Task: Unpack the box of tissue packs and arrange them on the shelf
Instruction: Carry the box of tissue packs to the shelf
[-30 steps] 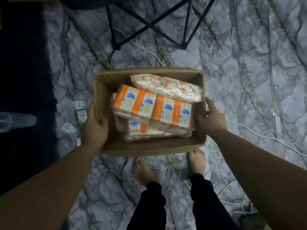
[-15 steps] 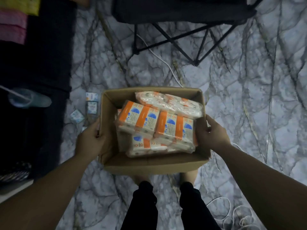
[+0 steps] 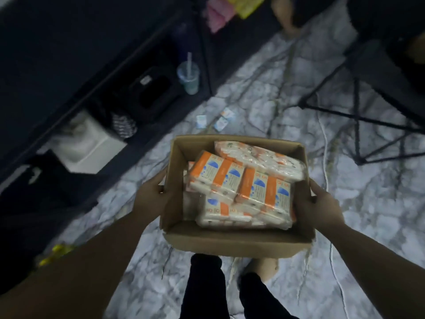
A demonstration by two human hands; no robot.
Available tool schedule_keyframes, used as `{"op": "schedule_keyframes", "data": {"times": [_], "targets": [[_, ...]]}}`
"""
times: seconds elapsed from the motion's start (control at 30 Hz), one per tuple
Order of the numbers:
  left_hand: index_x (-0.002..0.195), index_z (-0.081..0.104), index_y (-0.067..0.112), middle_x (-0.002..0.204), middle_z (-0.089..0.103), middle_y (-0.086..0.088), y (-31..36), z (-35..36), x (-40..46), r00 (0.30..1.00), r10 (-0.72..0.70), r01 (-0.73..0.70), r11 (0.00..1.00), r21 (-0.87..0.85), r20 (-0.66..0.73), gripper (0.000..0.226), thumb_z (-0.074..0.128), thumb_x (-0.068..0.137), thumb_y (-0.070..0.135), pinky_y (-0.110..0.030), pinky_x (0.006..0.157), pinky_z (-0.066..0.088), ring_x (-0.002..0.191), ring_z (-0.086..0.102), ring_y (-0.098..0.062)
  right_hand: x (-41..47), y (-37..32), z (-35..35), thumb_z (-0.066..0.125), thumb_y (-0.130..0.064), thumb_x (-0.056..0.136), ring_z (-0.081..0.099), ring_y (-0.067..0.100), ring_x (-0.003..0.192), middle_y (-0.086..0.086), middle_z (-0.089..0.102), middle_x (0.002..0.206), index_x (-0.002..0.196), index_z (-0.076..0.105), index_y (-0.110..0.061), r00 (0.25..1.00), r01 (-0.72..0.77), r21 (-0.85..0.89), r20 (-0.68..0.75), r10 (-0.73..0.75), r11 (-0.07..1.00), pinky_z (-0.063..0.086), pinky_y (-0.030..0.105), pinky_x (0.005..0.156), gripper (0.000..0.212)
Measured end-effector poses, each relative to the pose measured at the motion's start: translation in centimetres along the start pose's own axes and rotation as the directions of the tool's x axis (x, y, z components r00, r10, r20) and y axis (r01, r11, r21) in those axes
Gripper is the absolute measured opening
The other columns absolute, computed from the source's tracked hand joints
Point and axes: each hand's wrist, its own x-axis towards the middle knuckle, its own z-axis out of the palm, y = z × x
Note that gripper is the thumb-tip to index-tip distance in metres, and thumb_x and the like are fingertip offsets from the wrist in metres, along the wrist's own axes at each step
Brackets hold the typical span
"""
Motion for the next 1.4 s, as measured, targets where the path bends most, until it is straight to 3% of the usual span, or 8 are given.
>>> {"op": "schedule_keyframes", "data": {"times": [0.17, 0.37, 0.5, 0.6, 0.83, 1.07, 1.23, 1.4], "targets": [[0.147, 0.05, 0.048, 0.057, 0.062, 0.028, -6.2, -5.2, -4.1, 0.988, -0.121, 0.104, 0.982, -0.16, -0.101, 0.071, 0.063, 0.079, 0.033, -0.022, 0.076, 0.046, 0.065, 0.055, 0.002, -1.4, -7.0, 2.4, 0.029, -0.083, 0.092, 0.066, 0.015, 0.078, -0.006, 0.073, 0.072, 0.14, 0.051, -0.049, 0.987, 0.149, -0.061, 0.074, -0.145, 0.987, 0.055, 0.04, 0.081, 0.063], [0.148, 0.046, 0.047, 0.055, 0.062, 0.014, -13.5, -10.4, -7.2, 0.946, -0.26, 0.214, 0.95, -0.226, -0.193, 0.071, 0.069, 0.088, 0.016, -0.011, 0.065, 0.042, 0.065, 0.056, 0.0, -4.1, -17.1, 7.9, 0.03, -0.071, 0.1, 0.054, 0.015, 0.076, -0.012, 0.062, 0.075, 0.147, 0.048, -0.046, 0.945, 0.309, -0.193, 0.176, -0.277, 0.931, 0.043, 0.034, 0.075, 0.056], [0.137, 0.04, 0.074, 0.08, 0.077, 0.009, -19.3, -12.8, -9.5, 0.913, -0.369, 0.284, 0.882, -0.376, -0.175, 0.072, 0.064, 0.075, 0.045, -0.046, 0.086, 0.058, 0.091, 0.074, -0.021, -5.3, -22.7, 12.0, 0.031, -0.069, 0.101, 0.059, 0.014, 0.075, -0.008, 0.065, 0.076, 0.145, 0.05, -0.047, 0.905, 0.402, -0.239, 0.247, -0.345, 0.884, 0.045, 0.035, 0.073, 0.053], [0.111, 0.037, 0.092, 0.066, 0.07, 0.019, -21.5, -13.5, -10.5, 0.851, -0.457, 0.309, 0.833, -0.459, -0.258, 0.06, 0.054, 0.062, 0.062, -0.024, 0.074, 0.053, 0.08, 0.065, -0.001, -4.9, -26.0, 15.1, 0.03, -0.07, 0.101, 0.061, 0.016, 0.076, -0.004, 0.07, 0.076, 0.148, 0.044, -0.051, 0.883, 0.446, -0.287, 0.294, -0.365, 0.848, 0.045, 0.035, 0.072, 0.053], [0.144, 0.052, 0.045, 0.057, 0.067, 0.023, -26.6, -12.7, -9.4, 0.783, -0.547, 0.355, 0.785, -0.508, -0.298, 0.062, 0.068, 0.086, 0.034, -0.005, 0.056, 0.04, 0.06, 0.062, 0.013, -1.5, -31.6, 22.8, 0.034, -0.066, 0.102, 0.064, 0.029, 0.089, 0.006, 0.072, 0.086, 0.152, 0.045, -0.043, 0.83, 0.541, -0.349, 0.365, -0.421, 0.765, 0.043, 0.035, 0.076, 0.056], [0.147, 0.053, 0.035, 0.085, 0.071, 0.013, -29.8, -9.8, -5.6, 0.71, -0.634, 0.421, 0.73, -0.538, -0.305, 0.059, 0.07, 0.093, 0.016, -0.003, 0.06, 0.042, 0.072, 0.061, 0.016, 1.5, -32.2, 26.0, 0.029, -0.074, 0.098, 0.067, 0.033, 0.099, 0.01, 0.074, 0.097, 0.153, 0.043, -0.04, 0.802, 0.588, -0.39, 0.391, -0.451, 0.708, 0.052, 0.04, 0.083, 0.066], [0.149, 0.046, 0.052, 0.099, 0.079, 0.01, -30.9, -6.7, -4.9, 0.737, -0.639, 0.481, 0.726, -0.491, -0.222, 0.073, 0.069, 0.086, 0.026, -0.026, 0.064, 0.052, 0.088, 0.073, -0.005, 3.0, -31.2, 26.7, 0.046, -0.026, 0.099, 0.067, 0.037, 0.107, 0.015, 0.074, 0.114, 0.141, 0.06, -0.03, 0.817, 0.576, -0.438, 0.35, -0.459, 0.69, 0.055, 0.04, 0.09, 0.044], [0.15, 0.052, 0.029, 0.114, 0.068, 0.011, -30.1, -6.8, -6.1, 0.714, -0.663, 0.495, 0.705, -0.507, -0.226, 0.067, 0.072, 0.091, 0.008, -0.001, 0.062, 0.04, 0.104, 0.063, -0.003, 2.9, -31.5, 25.8, 0.046, -0.023, 0.096, 0.065, 0.034, 0.11, 0.012, 0.075, 0.112, 0.14, 0.06, -0.03, 0.812, 0.576, -0.434, 0.399, -0.426, 0.693, 0.05, 0.036, 0.091, 0.046]]}}
